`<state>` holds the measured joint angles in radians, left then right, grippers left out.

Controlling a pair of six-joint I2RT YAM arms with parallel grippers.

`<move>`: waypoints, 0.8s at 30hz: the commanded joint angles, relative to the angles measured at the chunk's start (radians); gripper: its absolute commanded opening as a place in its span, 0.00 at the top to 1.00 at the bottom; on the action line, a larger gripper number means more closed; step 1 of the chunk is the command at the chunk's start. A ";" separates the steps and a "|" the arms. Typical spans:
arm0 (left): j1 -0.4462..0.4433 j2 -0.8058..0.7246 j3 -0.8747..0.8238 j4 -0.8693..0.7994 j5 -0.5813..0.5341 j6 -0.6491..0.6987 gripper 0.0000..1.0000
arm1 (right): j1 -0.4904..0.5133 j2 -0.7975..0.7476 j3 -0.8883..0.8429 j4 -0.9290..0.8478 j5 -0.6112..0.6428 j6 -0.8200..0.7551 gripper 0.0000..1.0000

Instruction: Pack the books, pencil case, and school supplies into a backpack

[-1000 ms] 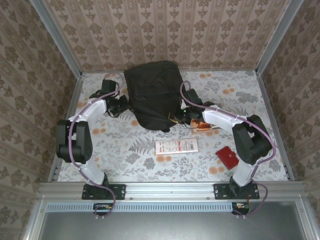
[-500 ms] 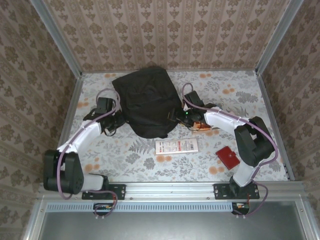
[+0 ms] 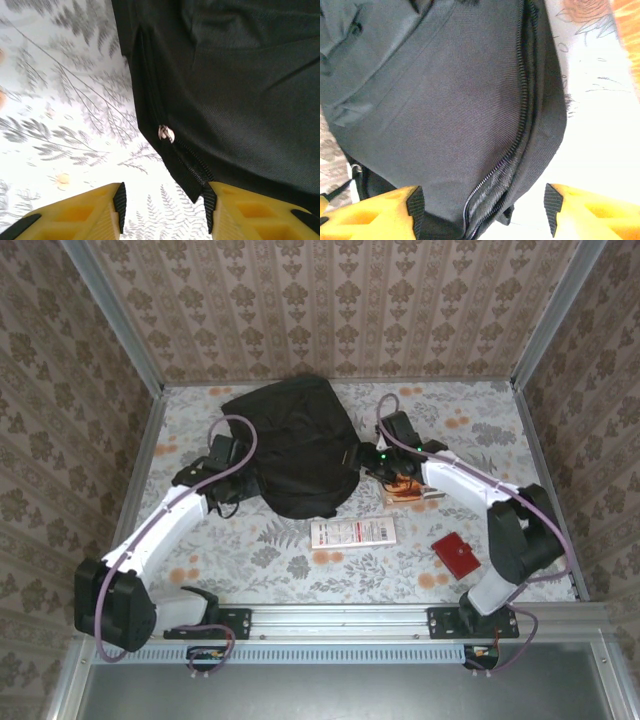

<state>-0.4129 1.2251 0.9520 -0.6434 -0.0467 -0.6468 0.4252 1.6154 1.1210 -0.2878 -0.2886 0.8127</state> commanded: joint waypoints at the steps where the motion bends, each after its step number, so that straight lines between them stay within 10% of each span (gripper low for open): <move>1: -0.074 -0.017 0.111 -0.075 -0.117 0.130 0.50 | -0.026 -0.039 -0.075 0.045 -0.043 0.075 0.34; 5: -0.220 0.108 0.271 -0.056 -0.090 0.328 0.45 | -0.075 -0.081 -0.165 0.118 -0.045 0.156 0.39; 13: -0.302 0.539 0.607 -0.145 0.341 0.428 0.57 | -0.166 -0.166 -0.236 0.105 -0.055 0.185 0.45; 24: -0.366 0.705 0.728 -0.212 0.255 0.461 0.54 | -0.215 -0.218 -0.290 0.090 -0.085 0.149 0.45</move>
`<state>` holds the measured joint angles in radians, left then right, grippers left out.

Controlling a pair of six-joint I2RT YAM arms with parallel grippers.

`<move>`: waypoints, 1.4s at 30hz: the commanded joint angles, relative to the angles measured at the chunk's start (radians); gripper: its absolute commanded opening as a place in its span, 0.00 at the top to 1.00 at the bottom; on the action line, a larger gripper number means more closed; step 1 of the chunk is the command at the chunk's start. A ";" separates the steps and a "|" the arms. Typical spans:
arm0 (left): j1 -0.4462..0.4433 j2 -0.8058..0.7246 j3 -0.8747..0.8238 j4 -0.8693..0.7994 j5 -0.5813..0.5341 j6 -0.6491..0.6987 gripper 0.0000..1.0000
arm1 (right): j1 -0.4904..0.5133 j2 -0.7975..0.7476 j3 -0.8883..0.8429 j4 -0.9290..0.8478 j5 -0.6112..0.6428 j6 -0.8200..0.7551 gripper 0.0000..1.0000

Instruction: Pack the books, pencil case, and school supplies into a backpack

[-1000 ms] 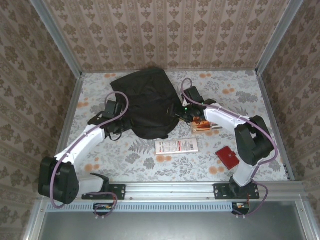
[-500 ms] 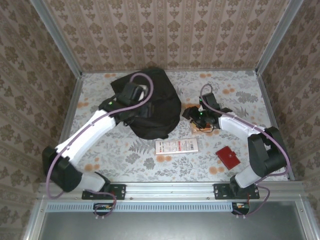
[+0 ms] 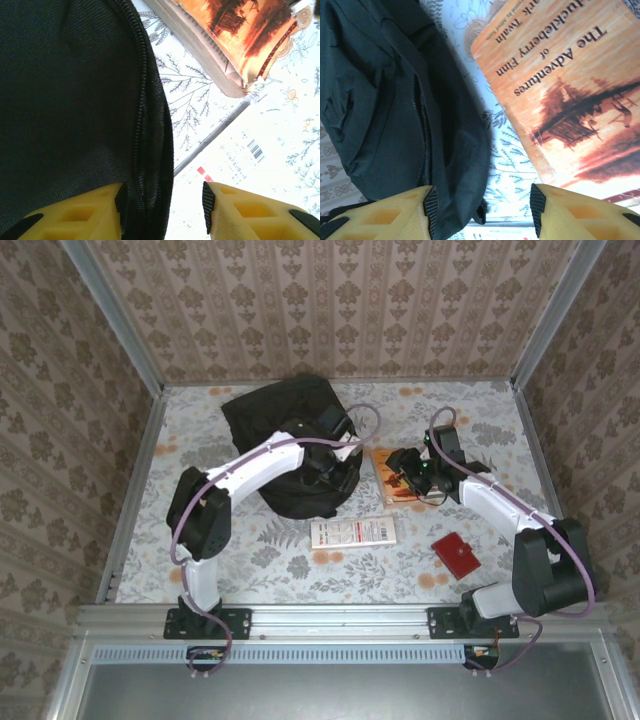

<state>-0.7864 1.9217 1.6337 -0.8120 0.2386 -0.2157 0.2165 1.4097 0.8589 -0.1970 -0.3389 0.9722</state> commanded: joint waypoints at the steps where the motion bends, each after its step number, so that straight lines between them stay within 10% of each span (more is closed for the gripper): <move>1: 0.006 0.016 0.054 -0.045 -0.051 0.028 0.55 | -0.006 -0.012 -0.033 0.008 -0.039 -0.009 0.46; 10: 0.032 0.061 0.089 -0.026 -0.043 0.014 0.59 | -0.005 -0.008 -0.053 0.034 -0.051 -0.021 0.46; 20: -0.039 0.033 0.201 -0.028 -0.102 -0.076 0.58 | -0.026 0.143 0.187 -0.271 0.299 -0.236 0.33; 31: -0.088 0.170 0.142 0.266 0.115 -0.567 0.53 | -0.095 0.447 0.395 -0.269 0.176 -0.331 0.29; 42: -0.054 0.276 0.081 0.269 0.012 -0.703 0.48 | -0.084 0.523 0.382 -0.279 0.076 -0.358 0.25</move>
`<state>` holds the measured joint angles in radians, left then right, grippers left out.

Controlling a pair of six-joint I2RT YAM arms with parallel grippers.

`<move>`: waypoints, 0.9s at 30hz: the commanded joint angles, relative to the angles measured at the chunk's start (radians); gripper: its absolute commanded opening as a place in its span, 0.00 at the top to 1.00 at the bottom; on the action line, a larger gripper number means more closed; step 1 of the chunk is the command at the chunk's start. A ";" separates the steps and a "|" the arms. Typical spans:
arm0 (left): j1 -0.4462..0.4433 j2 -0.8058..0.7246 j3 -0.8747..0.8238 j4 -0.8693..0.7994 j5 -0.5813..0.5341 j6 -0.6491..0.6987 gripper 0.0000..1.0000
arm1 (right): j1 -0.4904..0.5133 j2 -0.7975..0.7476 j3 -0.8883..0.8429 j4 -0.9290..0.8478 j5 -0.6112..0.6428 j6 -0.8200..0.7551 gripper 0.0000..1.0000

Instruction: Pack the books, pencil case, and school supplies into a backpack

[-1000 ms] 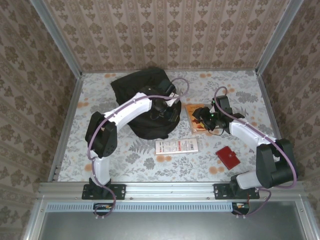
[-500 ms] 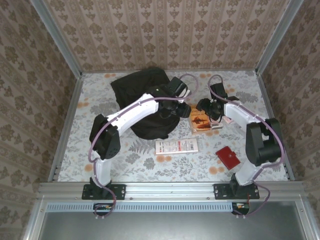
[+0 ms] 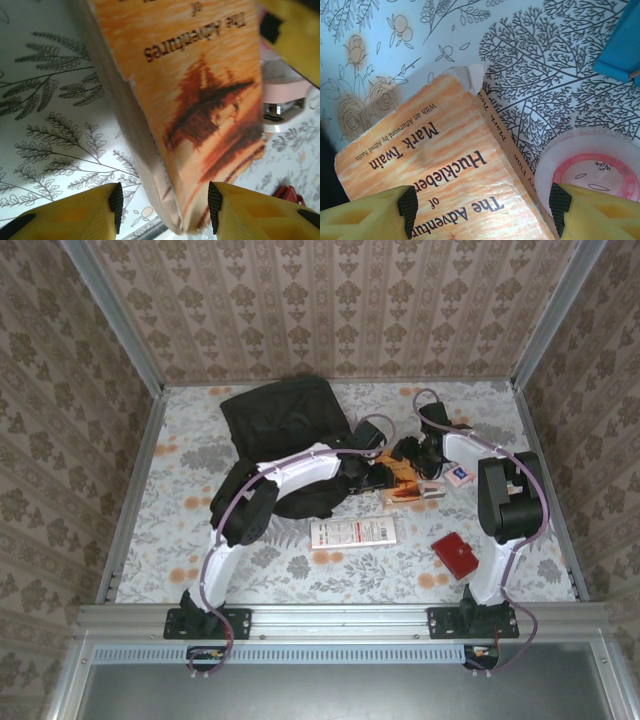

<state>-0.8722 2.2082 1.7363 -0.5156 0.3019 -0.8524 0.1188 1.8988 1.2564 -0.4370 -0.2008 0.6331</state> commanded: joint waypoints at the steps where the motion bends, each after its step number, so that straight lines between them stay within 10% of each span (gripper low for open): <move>1: 0.039 -0.011 -0.035 -0.026 -0.061 -0.070 0.48 | 0.022 0.035 -0.020 -0.040 -0.066 -0.021 0.24; 15: 0.110 0.067 -0.041 -0.008 -0.034 -0.018 0.58 | 0.106 0.056 -0.070 -0.093 -0.093 -0.041 0.09; 27: 0.135 0.023 -0.109 -0.014 -0.063 0.019 0.64 | 0.116 -0.168 -0.092 -0.205 0.402 -0.017 0.09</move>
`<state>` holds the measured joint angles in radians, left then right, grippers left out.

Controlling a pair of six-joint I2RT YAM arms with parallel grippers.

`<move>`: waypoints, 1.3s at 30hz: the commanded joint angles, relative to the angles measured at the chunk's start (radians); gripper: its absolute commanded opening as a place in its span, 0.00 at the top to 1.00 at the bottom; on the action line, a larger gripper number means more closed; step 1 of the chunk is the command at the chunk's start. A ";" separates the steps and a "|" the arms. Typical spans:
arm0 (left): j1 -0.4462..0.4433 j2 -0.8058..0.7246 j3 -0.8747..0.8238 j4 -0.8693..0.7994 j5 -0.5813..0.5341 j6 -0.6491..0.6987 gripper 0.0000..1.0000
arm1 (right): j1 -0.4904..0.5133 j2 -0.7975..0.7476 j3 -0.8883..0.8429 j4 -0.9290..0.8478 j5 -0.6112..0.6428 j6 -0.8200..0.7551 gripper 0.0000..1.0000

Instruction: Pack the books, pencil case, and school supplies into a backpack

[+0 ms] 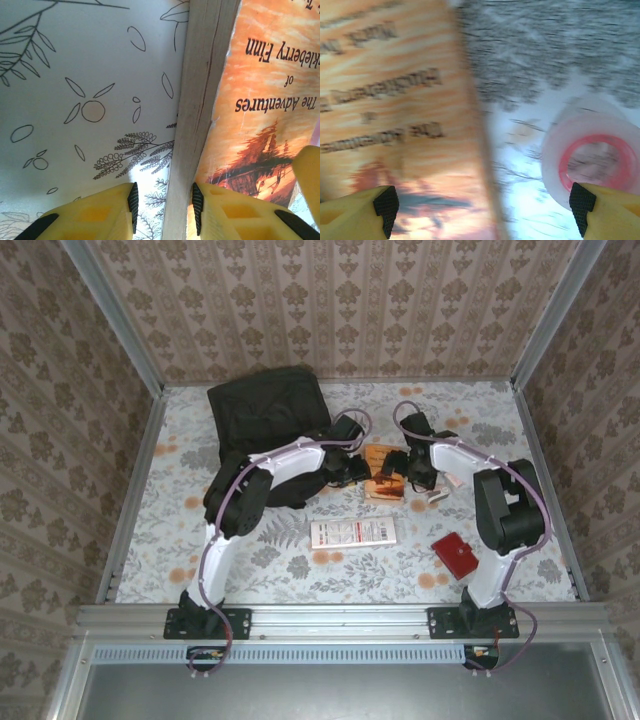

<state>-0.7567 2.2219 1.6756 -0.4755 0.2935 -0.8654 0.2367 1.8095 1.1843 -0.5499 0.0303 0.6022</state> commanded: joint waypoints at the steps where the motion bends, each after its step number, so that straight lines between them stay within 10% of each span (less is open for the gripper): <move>1: 0.024 0.004 -0.054 -0.053 -0.054 0.035 0.64 | -0.002 -0.103 -0.030 -0.083 0.167 0.013 0.09; 9: 0.034 -0.003 -0.059 -0.055 -0.043 0.078 0.65 | 0.004 -0.156 -0.175 0.129 -0.275 0.077 0.12; 16: 0.033 0.015 -0.053 -0.051 -0.027 0.087 0.68 | 0.016 -0.016 -0.135 0.184 -0.293 0.093 0.11; 27: 0.039 0.093 -0.033 -0.050 0.011 0.103 0.99 | -0.004 0.068 -0.196 0.469 -0.581 0.173 0.11; 39: 0.037 0.105 -0.058 -0.041 0.029 0.126 1.00 | -0.016 0.131 -0.255 0.851 -0.806 0.368 0.19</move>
<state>-0.7185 2.2318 1.6665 -0.4442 0.3828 -0.7658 0.1772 1.8629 0.9695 0.0750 -0.6346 0.9031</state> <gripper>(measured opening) 0.049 0.813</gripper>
